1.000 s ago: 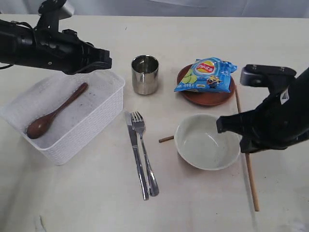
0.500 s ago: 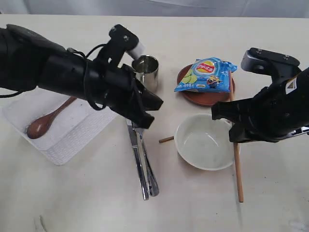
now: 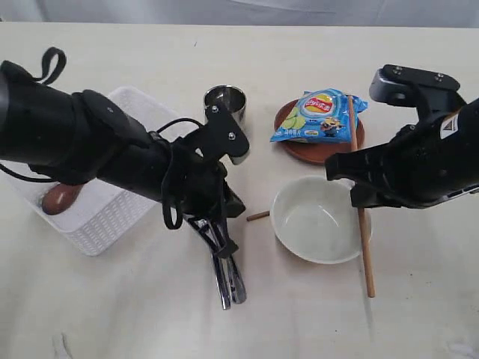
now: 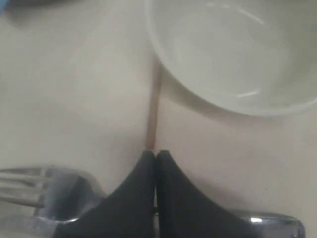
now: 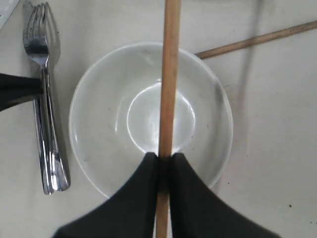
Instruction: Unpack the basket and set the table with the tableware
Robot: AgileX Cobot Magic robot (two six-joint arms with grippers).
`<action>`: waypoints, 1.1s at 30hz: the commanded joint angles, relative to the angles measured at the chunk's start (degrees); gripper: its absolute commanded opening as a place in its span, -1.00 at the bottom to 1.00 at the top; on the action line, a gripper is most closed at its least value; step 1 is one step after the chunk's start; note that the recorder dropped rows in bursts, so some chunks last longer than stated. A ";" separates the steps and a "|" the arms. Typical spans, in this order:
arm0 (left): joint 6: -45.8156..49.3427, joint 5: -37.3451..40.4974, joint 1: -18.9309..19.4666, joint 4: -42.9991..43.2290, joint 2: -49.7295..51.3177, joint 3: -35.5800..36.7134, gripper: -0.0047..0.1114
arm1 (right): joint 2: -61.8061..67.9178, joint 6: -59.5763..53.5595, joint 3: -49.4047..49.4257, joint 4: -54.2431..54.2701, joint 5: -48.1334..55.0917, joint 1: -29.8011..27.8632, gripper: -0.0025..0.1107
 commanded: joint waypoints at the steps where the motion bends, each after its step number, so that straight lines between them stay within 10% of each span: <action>1: 0.24 0.19 -1.90 0.17 1.83 -0.86 -0.92 | 2.47 -0.89 -0.27 -0.85 -2.69 0.13 -0.96; 33: 0.19 -1.22 -4.32 -4.63 8.81 -10.28 -0.92 | 13.81 -9.96 -4.23 7.90 0.03 0.13 -0.96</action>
